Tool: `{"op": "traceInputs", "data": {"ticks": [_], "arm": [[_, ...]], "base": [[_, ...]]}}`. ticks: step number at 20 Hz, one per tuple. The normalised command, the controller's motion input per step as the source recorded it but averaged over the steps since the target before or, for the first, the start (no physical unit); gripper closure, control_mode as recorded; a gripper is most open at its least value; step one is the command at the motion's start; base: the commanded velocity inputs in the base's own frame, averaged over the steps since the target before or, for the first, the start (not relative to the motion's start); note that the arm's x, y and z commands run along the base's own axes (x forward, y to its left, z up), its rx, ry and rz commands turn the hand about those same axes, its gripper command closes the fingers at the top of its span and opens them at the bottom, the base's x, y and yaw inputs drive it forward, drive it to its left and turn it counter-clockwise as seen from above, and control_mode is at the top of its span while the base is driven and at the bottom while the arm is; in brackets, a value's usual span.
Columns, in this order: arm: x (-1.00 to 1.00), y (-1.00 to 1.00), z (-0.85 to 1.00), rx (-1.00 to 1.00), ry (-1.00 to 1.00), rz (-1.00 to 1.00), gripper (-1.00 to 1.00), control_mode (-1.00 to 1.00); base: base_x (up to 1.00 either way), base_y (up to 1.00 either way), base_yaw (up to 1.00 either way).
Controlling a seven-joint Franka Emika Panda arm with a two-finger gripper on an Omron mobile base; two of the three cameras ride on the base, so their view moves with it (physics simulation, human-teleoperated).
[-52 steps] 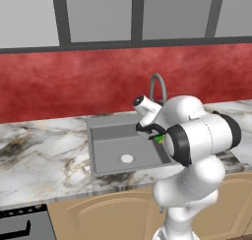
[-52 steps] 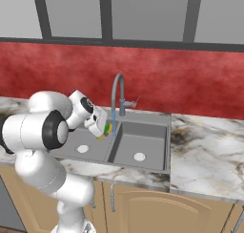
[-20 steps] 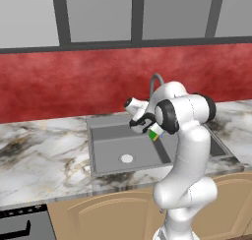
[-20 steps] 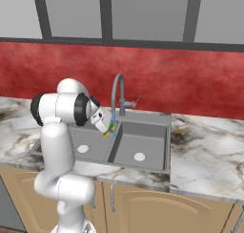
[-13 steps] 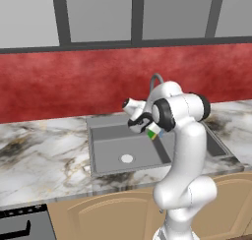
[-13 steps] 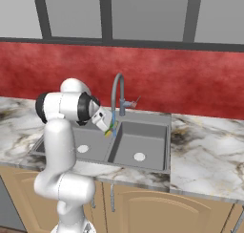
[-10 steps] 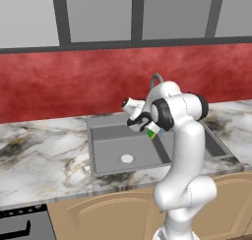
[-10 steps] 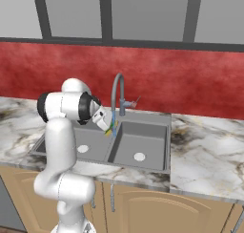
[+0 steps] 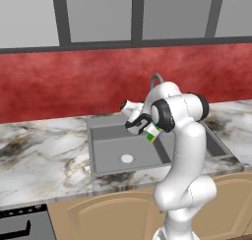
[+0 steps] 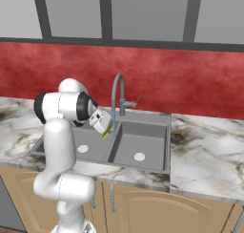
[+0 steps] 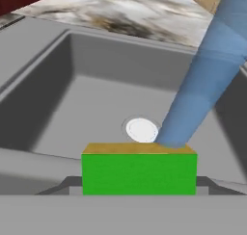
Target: Soak the sponge with water for a few seconds and then drop it inside the sink.
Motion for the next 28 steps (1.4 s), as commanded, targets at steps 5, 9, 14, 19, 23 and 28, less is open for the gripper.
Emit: {"op": "traceInputs", "data": {"ticks": [5, 9, 14, 19, 23, 28], "arm": [[-0.26, 0.0, 0.03, 0.0, 0.0, 0.0, 1.0, -1.0], [0.0, -0.11, 0.23, 0.0, 0.0, 0.0, 1.0, -1.0], [0.0, -0.02, 0.1, 0.0, 0.0, 0.0, 1.0, -1.0], [0.0, 0.0, 0.0, 0.0, 0.0, 0.0, 1.0, -1.0], [0.0, -0.06, 0.0, 0.0, 0.0, 0.0, 1.0, -1.0], [0.0, -0.19, 0.0, 0.0, 0.0, 0.0, 1.0, -1.0]], "base": [[0.0, 0.0, 0.0], [0.0, 0.0, 0.0], [0.0, 0.0, 0.0], [0.0, 0.0, 0.0], [0.0, 0.0, 0.0], [0.0, 0.0, 0.0]]}}
